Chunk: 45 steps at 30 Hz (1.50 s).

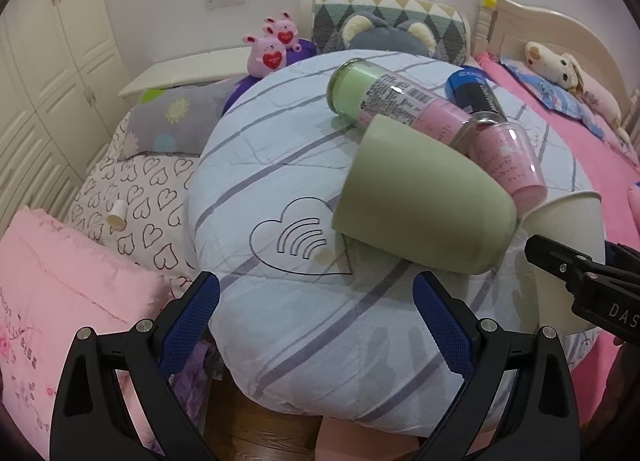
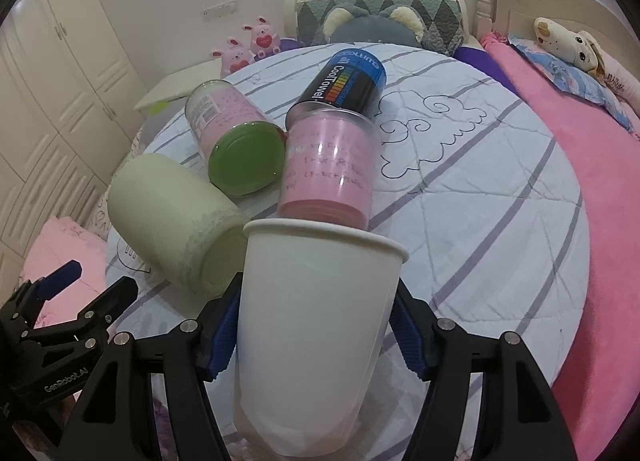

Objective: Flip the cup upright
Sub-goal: 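Rotate the right tool to turn the white cup opening upward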

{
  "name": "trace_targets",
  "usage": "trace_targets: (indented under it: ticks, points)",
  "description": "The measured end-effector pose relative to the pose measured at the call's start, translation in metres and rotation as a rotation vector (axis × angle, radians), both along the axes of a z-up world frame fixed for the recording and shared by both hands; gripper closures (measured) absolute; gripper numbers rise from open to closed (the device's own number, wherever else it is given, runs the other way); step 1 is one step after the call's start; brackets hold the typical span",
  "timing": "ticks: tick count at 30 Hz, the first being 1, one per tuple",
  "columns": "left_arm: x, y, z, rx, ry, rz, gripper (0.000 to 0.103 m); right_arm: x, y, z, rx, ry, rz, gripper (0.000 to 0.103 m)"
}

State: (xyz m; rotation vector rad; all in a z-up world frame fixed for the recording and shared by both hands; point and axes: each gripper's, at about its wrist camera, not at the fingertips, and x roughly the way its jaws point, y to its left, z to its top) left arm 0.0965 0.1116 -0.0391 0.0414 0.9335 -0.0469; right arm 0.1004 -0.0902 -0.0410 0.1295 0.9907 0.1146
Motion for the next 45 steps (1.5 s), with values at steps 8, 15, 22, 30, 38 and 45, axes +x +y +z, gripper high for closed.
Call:
trace_targets:
  ticks: [8,15,22,30,38,45]
  points:
    - [-0.005,-0.013,0.007,0.016,-0.02,-0.021,0.004,-0.009,-0.012,0.009,-0.022,-0.071,-0.028,0.035]
    - [-0.012,-0.023,0.012,0.028,-0.054,-0.04,0.004,-0.014,-0.019,0.009,-0.077,-0.196,-0.041,0.035]
    - [-0.014,-0.03,0.017,0.039,-0.072,-0.05,0.004,-0.024,-0.014,0.013,-0.12,-0.381,-0.007,0.034]
    - [-0.015,-0.03,0.015,0.042,-0.062,-0.032,0.004,-0.027,-0.018,0.001,-0.124,-0.406,-0.001,0.034]
    - [-0.019,-0.032,0.016,0.047,-0.064,-0.022,0.004,-0.024,-0.024,-0.006,-0.137,-0.337,-0.019,0.021]
    - [-0.022,-0.037,0.019,0.037,-0.069,-0.029,0.004,-0.029,-0.027,-0.003,-0.115,-0.323,-0.013,0.021]
